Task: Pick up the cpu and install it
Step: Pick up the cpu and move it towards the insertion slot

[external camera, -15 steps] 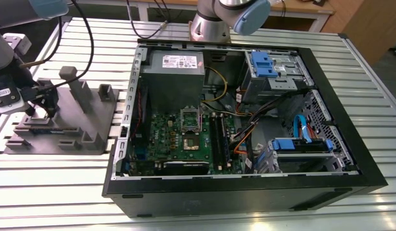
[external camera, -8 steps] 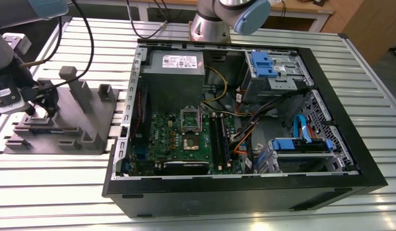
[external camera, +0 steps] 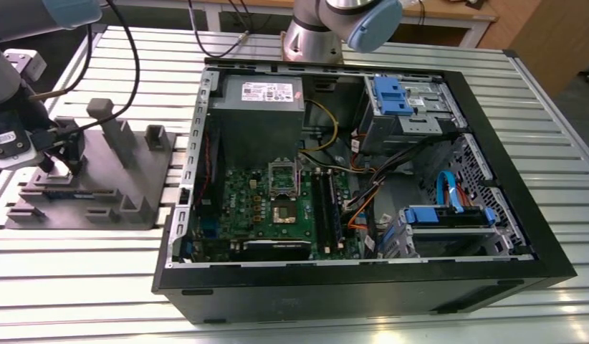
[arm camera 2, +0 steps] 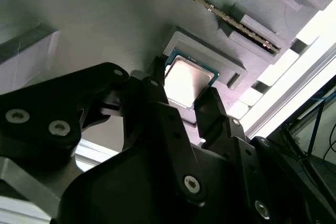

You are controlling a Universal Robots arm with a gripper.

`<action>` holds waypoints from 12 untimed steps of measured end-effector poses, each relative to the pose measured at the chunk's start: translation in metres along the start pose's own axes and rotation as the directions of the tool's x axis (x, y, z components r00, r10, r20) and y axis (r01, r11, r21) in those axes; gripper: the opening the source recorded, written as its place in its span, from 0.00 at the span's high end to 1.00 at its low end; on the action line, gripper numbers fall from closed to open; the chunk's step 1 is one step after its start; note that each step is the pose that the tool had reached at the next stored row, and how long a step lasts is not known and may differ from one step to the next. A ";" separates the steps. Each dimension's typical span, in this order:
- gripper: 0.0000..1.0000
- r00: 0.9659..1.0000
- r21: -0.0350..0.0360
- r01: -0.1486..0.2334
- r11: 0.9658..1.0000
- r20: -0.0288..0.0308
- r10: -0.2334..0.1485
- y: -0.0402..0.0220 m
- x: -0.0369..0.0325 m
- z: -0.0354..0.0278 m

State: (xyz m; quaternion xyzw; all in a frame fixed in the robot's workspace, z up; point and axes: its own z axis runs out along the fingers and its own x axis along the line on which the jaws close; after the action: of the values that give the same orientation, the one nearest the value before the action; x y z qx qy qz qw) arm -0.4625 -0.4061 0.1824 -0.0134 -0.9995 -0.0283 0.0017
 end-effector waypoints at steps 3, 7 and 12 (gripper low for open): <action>0.53 1.000 0.000 0.000 1.000 0.000 0.000 0.0001 0.0000 -0.0012; 0.53 1.000 0.000 0.000 1.000 0.000 0.000 0.0002 0.0001 -0.0033; 0.53 1.000 0.000 0.000 1.000 0.000 0.000 0.0005 0.0001 -0.0093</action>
State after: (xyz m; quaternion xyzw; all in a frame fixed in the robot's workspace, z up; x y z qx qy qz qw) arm -0.4625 -0.4061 0.1917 -0.0134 -0.9995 -0.0282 0.0018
